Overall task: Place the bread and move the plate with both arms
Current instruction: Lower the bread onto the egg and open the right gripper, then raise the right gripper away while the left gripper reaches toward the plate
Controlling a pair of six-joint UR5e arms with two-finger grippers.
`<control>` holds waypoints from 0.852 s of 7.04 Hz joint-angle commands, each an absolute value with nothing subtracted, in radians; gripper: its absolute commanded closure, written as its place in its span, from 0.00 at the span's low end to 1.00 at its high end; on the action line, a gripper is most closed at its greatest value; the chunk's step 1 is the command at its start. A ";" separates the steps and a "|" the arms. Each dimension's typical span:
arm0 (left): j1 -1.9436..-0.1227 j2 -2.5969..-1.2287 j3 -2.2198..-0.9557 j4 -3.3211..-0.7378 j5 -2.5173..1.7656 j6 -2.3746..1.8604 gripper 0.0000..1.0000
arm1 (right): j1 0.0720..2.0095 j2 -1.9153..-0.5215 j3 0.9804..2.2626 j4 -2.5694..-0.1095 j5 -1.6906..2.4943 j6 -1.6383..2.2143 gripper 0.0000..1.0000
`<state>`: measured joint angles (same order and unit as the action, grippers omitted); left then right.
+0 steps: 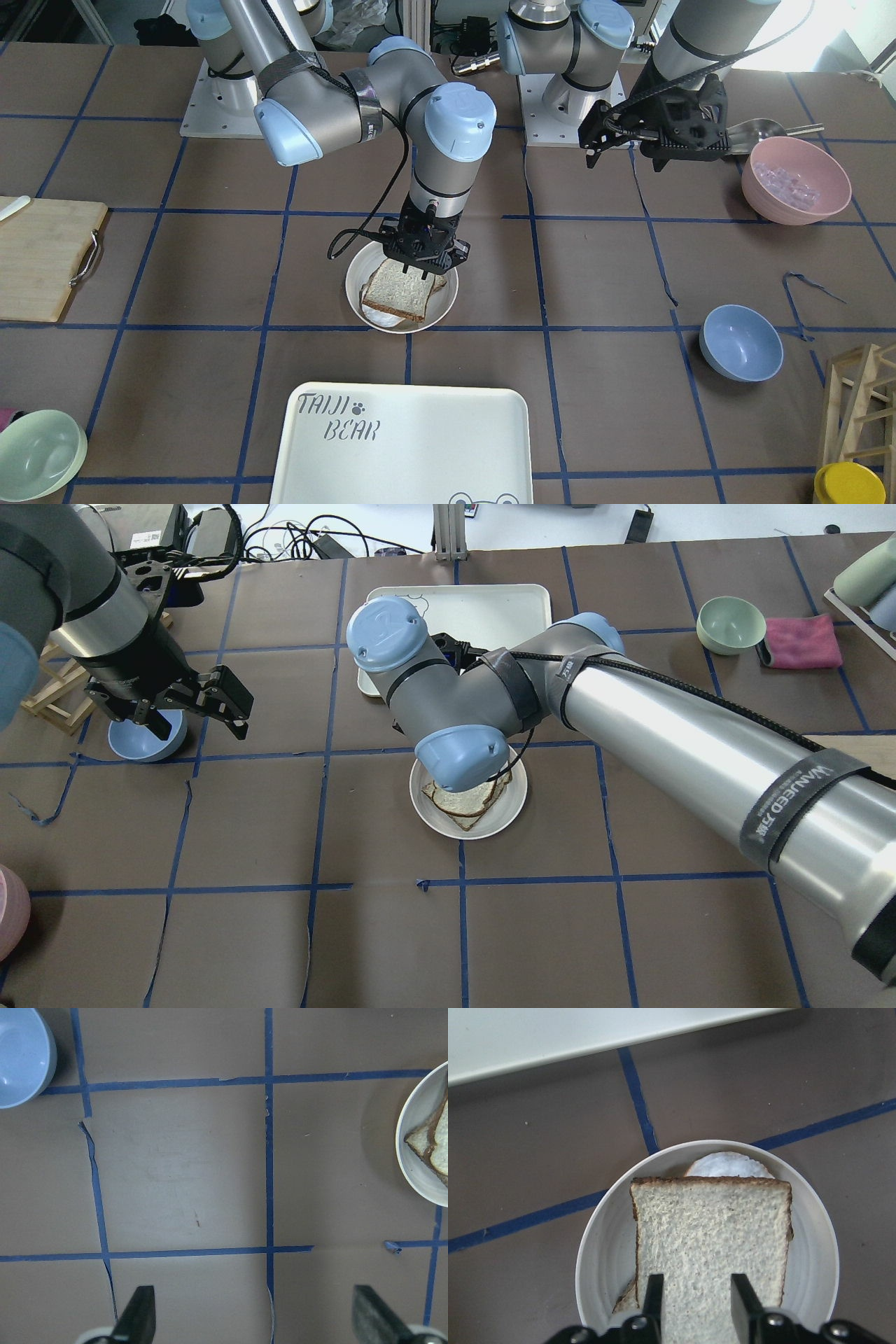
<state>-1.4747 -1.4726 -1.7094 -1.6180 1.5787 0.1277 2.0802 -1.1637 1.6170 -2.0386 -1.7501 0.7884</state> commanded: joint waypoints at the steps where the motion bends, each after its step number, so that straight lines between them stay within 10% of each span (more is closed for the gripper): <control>1: -1.465 -1.480 -1.710 -1.617 1.571 0.127 0.00 | 1.980 -1.189 1.580 -2.027 -1.741 0.607 0.00; 6: -1.517 -1.578 -1.707 -1.477 1.537 0.132 0.00 | 1.640 -1.441 1.571 -1.820 -1.615 0.001 0.00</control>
